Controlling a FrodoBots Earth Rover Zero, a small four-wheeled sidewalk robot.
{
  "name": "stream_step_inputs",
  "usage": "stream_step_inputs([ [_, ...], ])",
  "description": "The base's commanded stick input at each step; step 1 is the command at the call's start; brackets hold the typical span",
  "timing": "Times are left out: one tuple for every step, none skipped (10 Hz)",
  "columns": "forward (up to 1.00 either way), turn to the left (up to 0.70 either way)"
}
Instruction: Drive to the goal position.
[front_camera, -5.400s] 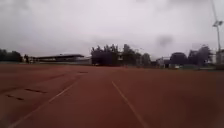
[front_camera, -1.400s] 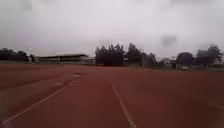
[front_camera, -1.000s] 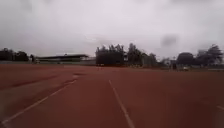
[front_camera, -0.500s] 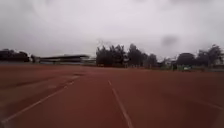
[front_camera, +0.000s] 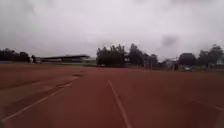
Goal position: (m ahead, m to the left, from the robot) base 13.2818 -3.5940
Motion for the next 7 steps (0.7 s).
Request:
stream_step_inputs([
  [0.5, 0.0],
  [0.5, 0.0],
  [0.5, 0.0],
  [0.5, 0.0],
  [0.5, 0.0],
  [0.5, 0.0],
  [0.5, 0.0],
])
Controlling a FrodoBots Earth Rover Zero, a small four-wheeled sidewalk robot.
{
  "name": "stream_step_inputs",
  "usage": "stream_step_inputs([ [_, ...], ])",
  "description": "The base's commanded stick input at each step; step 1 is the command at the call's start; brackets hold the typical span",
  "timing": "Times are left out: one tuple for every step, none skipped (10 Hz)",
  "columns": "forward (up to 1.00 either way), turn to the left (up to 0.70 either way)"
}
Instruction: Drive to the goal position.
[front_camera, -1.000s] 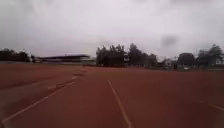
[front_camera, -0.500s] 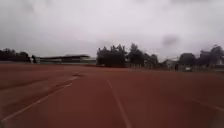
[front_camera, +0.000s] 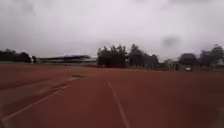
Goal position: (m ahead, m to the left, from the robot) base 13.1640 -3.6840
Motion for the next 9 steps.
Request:
stream_step_inputs([
  [0.5, 0.0],
  [0.5, 0.0],
  [0.5, 0.0],
  [0.5, 0.0],
  [0.5, 0.0],
  [0.5, 0.0],
  [0.5, 0.0],
  [0.5, 0.0],
  [0.5, 0.0],
])
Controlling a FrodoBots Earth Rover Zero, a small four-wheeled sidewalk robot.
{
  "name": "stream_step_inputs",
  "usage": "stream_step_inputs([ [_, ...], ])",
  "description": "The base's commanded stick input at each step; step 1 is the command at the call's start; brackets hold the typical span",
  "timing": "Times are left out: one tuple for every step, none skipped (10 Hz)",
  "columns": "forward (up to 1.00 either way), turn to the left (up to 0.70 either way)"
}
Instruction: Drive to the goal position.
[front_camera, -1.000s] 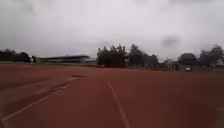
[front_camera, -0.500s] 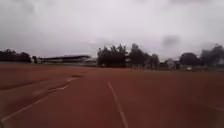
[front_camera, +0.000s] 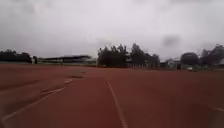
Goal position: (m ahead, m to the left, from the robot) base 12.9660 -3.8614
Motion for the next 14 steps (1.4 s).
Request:
stream_step_inputs([
  [0.5, 0.0],
  [0.5, 0.0],
  [0.5, 0.0],
  [0.5, 0.0],
  [0.5, 0.0],
  [0.5, 0.0],
  [0.5, 0.0],
  [0.5, 0.0],
  [0.5, 0.0],
  [0.5, 0.0],
  [0.5, 0.0],
  [0.5, 0.0],
  [0.5, 0.0],
  [0.5, 0.0],
])
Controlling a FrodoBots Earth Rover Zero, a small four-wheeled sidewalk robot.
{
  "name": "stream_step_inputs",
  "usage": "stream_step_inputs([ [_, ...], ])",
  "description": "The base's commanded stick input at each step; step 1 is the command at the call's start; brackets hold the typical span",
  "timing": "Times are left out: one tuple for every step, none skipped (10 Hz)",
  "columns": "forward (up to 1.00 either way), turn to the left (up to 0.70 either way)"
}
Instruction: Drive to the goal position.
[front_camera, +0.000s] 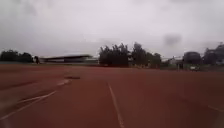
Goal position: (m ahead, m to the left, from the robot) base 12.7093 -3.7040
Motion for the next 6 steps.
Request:
stream_step_inputs([
  [0.5, 0.0],
  [0.5, 0.0],
  [0.5, 0.0],
  [0.5, 0.0],
  [0.5, 0.0],
  [0.5, 0.0],
])
